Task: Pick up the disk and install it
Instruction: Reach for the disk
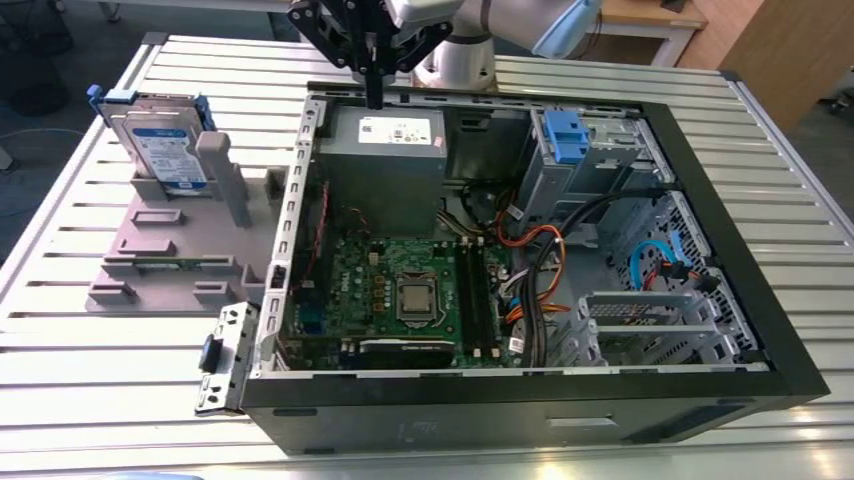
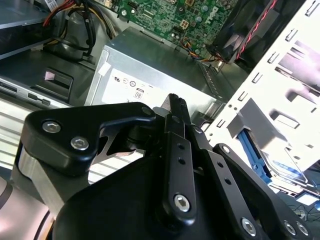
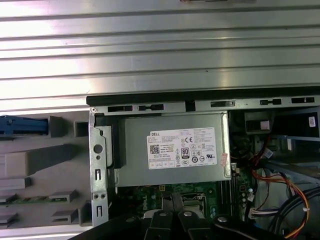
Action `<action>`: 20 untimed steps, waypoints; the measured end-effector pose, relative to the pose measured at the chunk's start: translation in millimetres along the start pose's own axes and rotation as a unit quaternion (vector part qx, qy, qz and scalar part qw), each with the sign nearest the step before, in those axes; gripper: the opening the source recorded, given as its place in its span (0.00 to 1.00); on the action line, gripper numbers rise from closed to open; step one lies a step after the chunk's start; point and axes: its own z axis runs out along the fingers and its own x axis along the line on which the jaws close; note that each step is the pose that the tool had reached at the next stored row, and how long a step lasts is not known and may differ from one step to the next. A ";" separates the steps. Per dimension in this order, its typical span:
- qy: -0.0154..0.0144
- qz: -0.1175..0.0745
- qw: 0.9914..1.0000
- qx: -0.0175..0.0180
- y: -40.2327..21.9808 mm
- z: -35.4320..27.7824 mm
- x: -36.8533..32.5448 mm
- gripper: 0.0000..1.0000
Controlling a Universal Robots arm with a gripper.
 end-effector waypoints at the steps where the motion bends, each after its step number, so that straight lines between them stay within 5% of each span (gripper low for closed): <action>1: 0.000 0.000 1.000 0.000 0.0 0.0 0.1 0.11; 20: 0.000 0.000 1.000 0.000 -0.5 -0.2 6.6 0.11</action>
